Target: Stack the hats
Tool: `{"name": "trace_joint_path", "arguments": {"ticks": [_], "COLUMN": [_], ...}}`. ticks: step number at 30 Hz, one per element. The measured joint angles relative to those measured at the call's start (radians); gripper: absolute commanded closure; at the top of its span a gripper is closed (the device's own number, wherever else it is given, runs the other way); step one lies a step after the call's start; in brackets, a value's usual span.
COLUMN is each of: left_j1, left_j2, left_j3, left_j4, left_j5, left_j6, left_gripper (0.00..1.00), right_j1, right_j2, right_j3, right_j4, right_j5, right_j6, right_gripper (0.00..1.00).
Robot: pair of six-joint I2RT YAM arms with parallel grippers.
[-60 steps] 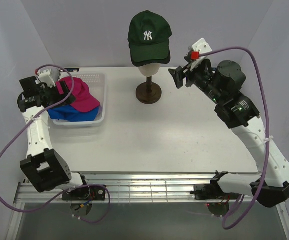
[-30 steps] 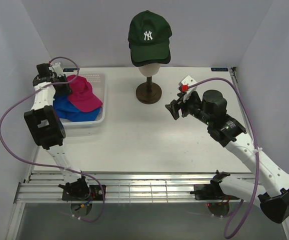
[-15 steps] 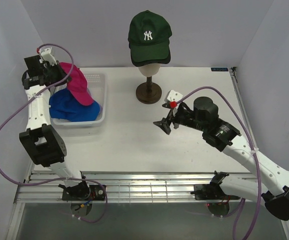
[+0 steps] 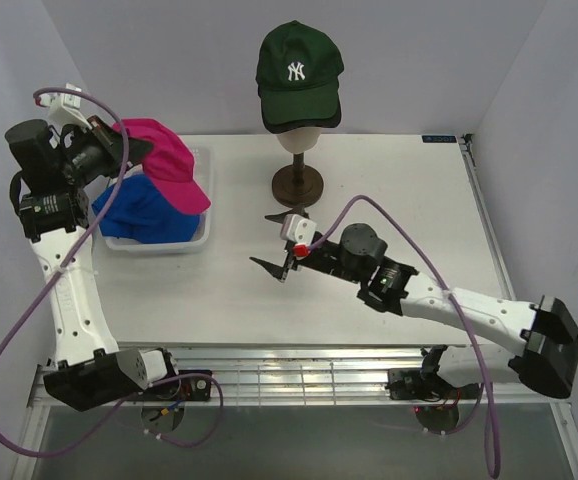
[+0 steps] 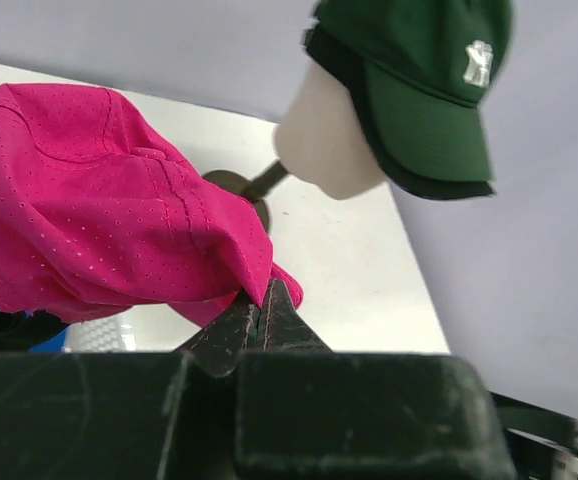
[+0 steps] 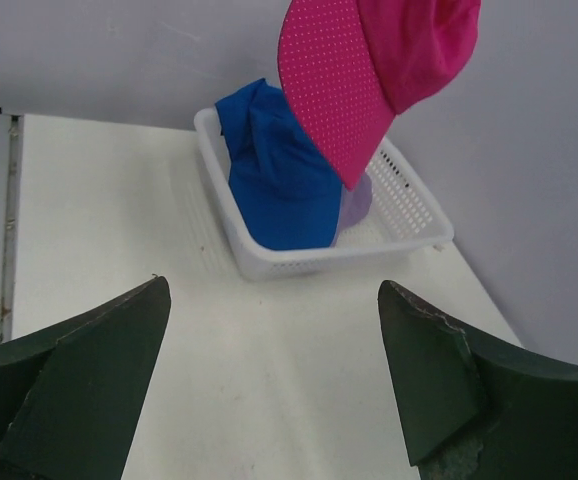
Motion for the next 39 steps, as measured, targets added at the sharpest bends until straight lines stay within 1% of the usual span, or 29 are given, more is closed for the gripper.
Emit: {"name": "trace_joint_path", "arguments": {"ticks": [3,5,10,11,13,14,16,19,20,22,23,24,25,28,30,31,32,33,34,35,37,39], "left_j1": [0.000,0.000,0.009,0.013,0.015,0.015,0.017,0.019,0.020,0.021,0.021,0.021,0.021,0.024,0.027,0.027,0.026,0.023,0.018,0.018,0.024,0.032], "left_j2": [-0.049,-0.067,-0.097,-0.103,-0.111,-0.114,-0.119,-0.122,-0.122,-0.122,-0.123,-0.125,-0.128,-0.140,-0.144,-0.143,-0.140,-0.138,-0.136,-0.133,-0.127,-0.121], "left_j3": [0.000,0.000,-0.024,-0.032,-0.046,-0.052,-0.064,-0.074,-0.074,-0.075,-0.076,-0.080,-0.089,-0.134,-0.171,-0.191,-0.214,-0.226,-0.238,-0.243,-0.242,-0.231], "left_j4": [-0.007,-0.012,-0.009,-0.009,-0.007,-0.004,-0.003,0.000,0.003,0.009,0.013,0.016,0.019,0.026,0.024,0.018,0.001,-0.015,-0.030,-0.045,-0.064,-0.089], "left_j5": [0.067,0.103,0.179,0.191,0.211,0.217,0.229,0.243,0.243,0.243,0.243,0.243,0.243,0.238,0.220,0.211,0.207,0.205,0.200,0.185,0.142,0.105], "left_j6": [-0.068,-0.105,-0.181,-0.193,-0.212,-0.218,-0.229,-0.244,-0.246,-0.247,-0.247,-0.247,-0.247,-0.244,-0.231,-0.220,-0.204,-0.191,-0.171,-0.148,-0.102,-0.053], "left_gripper": [1.00,1.00,1.00,1.00,1.00,1.00,1.00,1.00,1.00,1.00,1.00,1.00,1.00,1.00,1.00,0.93,0.81,0.65,0.40,0.30,0.14,0.13], "right_j1": [0.047,0.066,0.072,0.072,0.071,0.070,0.070,0.070,0.070,0.070,0.070,0.070,0.070,0.064,0.058,0.053,0.047,0.039,0.028,0.013,-0.026,-0.075], "right_j2": [0.130,0.213,0.391,0.419,0.468,0.487,0.520,0.558,0.565,0.573,0.573,0.572,0.568,0.519,0.443,0.389,0.338,0.287,0.241,0.200,0.139,0.099], "right_j3": [-0.001,0.007,0.085,0.105,0.145,0.164,0.203,0.258,0.272,0.284,0.284,0.283,0.280,0.233,0.184,0.163,0.153,0.149,0.154,0.166,0.203,0.232], "right_j4": [0.174,0.257,0.348,0.365,0.394,0.407,0.427,0.445,0.448,0.455,0.459,0.466,0.471,0.454,0.382,0.328,0.261,0.188,0.110,0.017,-0.188,-0.391], "right_j5": [0.060,0.092,0.159,0.173,0.199,0.213,0.237,0.262,0.267,0.269,0.273,0.279,0.286,0.317,0.324,0.317,0.304,0.290,0.264,0.235,0.186,0.153], "right_j6": [-0.045,-0.058,-0.060,-0.058,-0.050,-0.045,-0.042,-0.037,-0.035,-0.029,-0.023,-0.018,-0.010,0.032,0.065,0.081,0.092,0.101,0.114,0.126,0.153,0.183], "right_gripper": [0.10,0.09,0.01,0.05,0.07,0.11,0.16,0.28,0.39,0.57,0.75,0.85,0.92,0.92,0.92,0.92,0.92,0.92,0.92,0.92,0.92,0.92]}}
